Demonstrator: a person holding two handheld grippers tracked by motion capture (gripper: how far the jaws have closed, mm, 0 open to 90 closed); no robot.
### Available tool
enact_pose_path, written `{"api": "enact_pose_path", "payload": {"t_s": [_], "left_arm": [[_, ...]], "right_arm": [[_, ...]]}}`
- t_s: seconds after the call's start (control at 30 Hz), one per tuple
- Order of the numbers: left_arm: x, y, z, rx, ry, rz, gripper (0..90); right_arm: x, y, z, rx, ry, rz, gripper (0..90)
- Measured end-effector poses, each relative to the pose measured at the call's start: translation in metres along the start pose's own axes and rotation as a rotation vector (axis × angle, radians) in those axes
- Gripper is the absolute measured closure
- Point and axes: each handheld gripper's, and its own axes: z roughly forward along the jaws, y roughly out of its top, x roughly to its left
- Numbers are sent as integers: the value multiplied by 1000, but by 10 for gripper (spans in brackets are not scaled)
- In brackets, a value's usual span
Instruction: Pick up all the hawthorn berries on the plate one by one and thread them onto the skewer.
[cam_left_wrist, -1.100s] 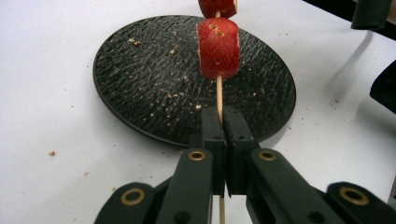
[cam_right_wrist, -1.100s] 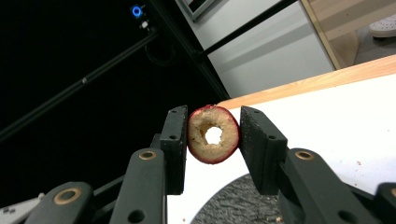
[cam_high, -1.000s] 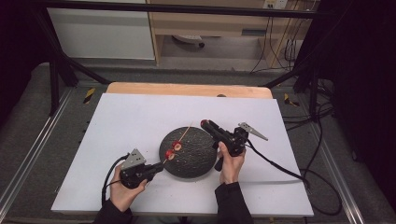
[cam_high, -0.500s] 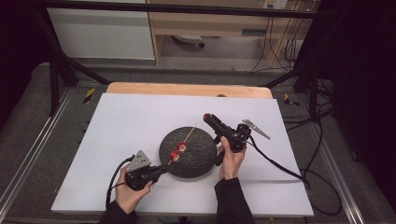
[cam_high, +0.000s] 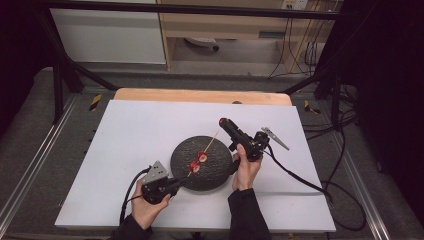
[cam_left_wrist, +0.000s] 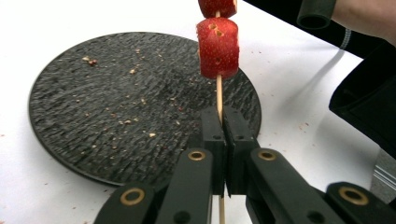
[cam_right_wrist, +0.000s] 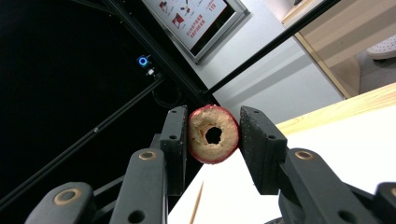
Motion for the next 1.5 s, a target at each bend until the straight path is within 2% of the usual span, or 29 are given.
{"api": "enact_pose_path", "payload": {"t_s": [0.77, 1.1, 1.3, 1.5], "left_arm": [[-4, 4, 5, -36, 4, -2, 885], [-12, 8, 13, -64, 28, -28, 885], [-15, 11, 17, -55, 38, -46, 886], [-18, 10, 18, -78, 44, -56, 887]], "right_arm": [[2, -5, -2, -14, 21, 10, 636], [1, -10, -1, -29, 29, 18, 636], [2, -13, -1, -34, 34, 16, 637], [3, -12, -2, -42, 40, 18, 638]]}}
